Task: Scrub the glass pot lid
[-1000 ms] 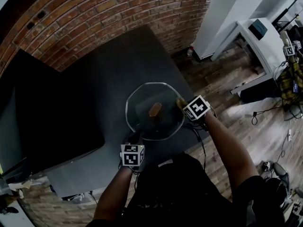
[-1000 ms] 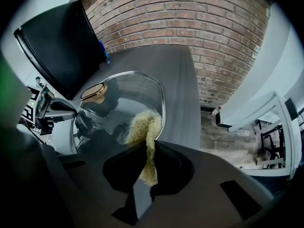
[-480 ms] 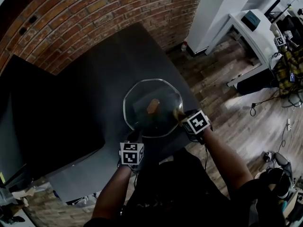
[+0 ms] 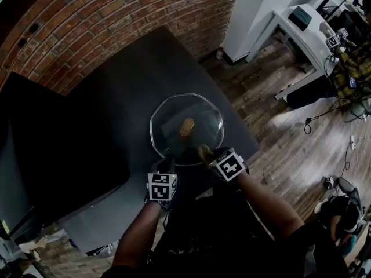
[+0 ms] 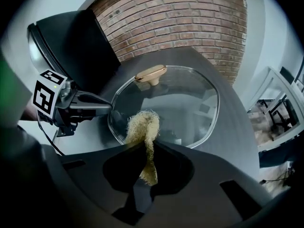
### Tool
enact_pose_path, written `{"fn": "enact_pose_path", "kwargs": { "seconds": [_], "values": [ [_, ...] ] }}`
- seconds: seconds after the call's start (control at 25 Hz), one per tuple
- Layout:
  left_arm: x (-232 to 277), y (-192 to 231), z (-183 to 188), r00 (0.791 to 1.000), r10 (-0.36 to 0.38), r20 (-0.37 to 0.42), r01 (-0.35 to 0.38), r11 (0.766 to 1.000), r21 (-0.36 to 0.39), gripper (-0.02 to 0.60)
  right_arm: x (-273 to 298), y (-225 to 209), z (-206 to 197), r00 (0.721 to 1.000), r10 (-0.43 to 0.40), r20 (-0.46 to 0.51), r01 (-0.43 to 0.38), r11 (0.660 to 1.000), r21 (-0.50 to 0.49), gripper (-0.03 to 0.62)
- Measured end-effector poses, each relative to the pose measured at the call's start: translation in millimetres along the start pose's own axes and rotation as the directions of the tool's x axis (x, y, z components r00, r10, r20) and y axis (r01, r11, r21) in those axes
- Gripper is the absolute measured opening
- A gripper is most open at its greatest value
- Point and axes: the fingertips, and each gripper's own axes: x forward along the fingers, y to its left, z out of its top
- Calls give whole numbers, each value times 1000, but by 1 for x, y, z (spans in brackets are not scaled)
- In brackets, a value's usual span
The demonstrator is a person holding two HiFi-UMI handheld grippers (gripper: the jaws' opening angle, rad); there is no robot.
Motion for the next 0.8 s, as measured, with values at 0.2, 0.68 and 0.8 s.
{"fn": "enact_pose_path", "kwargs": {
  "seconds": [0.2, 0.68, 0.8],
  "values": [
    [2, 1, -3, 1000, -9, 4, 9, 1000, 23, 34, 12, 26, 1, 1000, 24, 5, -24, 1000, -15, 49],
    [-4, -3, -1, 999, -51, 6, 51, 997, 59, 34, 34, 72, 7, 1000, 5, -11, -5, 999, -34, 49],
    [-5, -3, -2, 998, -64, 15, 64, 997, 53, 34, 39, 82, 13, 1000, 22, 1, -22, 1000, -19, 49]
  ]
}}
